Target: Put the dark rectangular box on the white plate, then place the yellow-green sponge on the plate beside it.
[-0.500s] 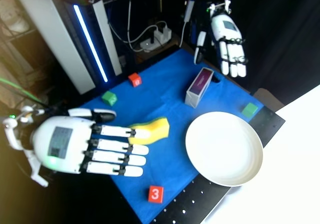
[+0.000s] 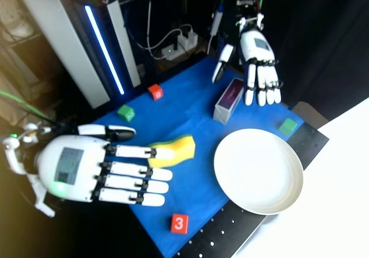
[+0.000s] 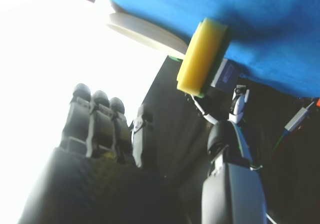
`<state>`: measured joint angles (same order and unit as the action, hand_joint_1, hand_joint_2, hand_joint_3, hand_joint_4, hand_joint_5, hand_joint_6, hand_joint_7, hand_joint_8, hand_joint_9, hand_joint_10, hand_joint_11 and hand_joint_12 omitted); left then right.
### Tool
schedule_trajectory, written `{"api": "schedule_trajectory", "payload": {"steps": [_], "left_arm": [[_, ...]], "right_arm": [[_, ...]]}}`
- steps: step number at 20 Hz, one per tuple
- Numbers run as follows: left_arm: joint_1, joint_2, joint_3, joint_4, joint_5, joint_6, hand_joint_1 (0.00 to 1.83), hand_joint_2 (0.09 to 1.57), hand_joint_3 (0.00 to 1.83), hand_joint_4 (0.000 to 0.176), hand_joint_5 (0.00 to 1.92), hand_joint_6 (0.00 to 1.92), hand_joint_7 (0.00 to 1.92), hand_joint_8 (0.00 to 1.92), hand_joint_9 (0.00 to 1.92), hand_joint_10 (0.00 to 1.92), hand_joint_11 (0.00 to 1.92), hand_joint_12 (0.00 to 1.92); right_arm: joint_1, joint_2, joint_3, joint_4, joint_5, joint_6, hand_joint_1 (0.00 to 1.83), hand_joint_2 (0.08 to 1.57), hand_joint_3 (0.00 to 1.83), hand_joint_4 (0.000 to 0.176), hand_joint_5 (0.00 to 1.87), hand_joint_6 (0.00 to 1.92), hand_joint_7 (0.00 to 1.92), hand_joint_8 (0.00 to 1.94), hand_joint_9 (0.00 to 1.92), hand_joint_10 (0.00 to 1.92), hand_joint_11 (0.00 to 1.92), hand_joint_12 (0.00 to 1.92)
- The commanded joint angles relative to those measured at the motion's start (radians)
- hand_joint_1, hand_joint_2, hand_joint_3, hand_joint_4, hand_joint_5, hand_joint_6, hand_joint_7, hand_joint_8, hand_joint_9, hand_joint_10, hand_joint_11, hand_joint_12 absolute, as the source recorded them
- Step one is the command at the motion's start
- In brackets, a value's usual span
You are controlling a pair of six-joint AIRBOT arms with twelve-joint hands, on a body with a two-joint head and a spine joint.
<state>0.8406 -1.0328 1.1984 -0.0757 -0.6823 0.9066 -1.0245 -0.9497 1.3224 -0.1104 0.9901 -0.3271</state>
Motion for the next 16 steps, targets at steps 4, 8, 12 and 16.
{"api": "schedule_trajectory", "payload": {"steps": [4, 8, 12, 16], "left_arm": [[-0.034, -0.031, 0.009, -0.033, -0.046, 0.095, 0.77, 0.94, 0.00, 0.071, 0.47, 0.01, 0.46, 0.01, 0.35, 0.02, 0.00, 0.61], [-0.041, -0.042, 0.020, -0.045, -0.043, 0.103, 1.18, 1.12, 0.02, 0.000, 0.92, 0.70, 0.89, 1.11, 0.71, 1.26, 0.53, 1.68], [-0.069, -0.025, 0.007, -0.034, -0.093, 0.103, 1.24, 1.11, 0.00, 0.000, 0.91, 1.04, 1.05, 0.97, 1.03, 0.98, 0.92, 1.38], [-0.185, -0.011, 0.012, 0.041, -0.114, 0.104, 1.36, 1.10, 0.00, 0.000, 0.92, 0.97, 1.02, 0.94, 1.00, 1.11, 0.90, 1.37]], "right_arm": [[0.014, -0.001, 0.007, 0.037, 0.111, 0.004, 0.55, 1.06, 0.00, 0.124, 0.24, 0.00, 0.10, 0.00, 0.08, 0.01, 0.03, 0.10], [0.014, -0.001, 0.007, 0.037, 0.111, 0.004, 0.52, 1.09, 0.00, 0.100, 0.26, 0.00, 0.12, 0.00, 0.11, 0.00, 0.00, 0.26], [0.013, -0.003, 0.006, 0.036, 0.111, 0.005, 0.55, 1.13, 0.01, 0.096, 0.26, 0.00, 0.11, 0.00, 0.10, 0.00, 0.00, 0.29], [0.013, -0.007, 0.006, 0.036, 0.107, 0.007, 0.58, 1.12, 0.00, 0.118, 0.26, 0.00, 0.13, 0.00, 0.14, 0.00, 0.00, 0.54]]}}
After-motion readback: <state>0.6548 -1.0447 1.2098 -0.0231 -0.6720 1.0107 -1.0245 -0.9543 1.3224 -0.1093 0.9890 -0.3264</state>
